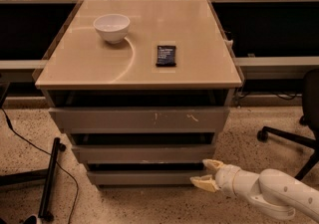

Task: Close middle drawer

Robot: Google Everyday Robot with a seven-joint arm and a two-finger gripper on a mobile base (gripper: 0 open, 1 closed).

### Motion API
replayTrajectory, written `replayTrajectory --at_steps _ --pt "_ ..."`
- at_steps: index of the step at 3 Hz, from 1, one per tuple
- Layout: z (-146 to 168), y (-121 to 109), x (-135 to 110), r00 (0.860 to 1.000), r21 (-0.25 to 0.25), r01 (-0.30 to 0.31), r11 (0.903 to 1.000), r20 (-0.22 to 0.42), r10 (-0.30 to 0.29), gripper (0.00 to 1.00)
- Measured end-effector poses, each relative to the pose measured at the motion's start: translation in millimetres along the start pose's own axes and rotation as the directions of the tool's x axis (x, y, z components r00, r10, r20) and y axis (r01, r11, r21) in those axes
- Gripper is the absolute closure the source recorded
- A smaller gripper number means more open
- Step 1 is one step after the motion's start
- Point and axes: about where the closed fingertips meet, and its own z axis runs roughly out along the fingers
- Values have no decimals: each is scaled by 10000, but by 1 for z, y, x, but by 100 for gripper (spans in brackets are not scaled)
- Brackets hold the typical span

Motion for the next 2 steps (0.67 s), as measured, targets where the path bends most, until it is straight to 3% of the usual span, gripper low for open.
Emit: replayTrajectory --at_steps 1,2 --pt "0 0 0 10000 -1 0 10000 0 0 0" --pt "0 0 0 10000 -1 0 10000 0 0 0"
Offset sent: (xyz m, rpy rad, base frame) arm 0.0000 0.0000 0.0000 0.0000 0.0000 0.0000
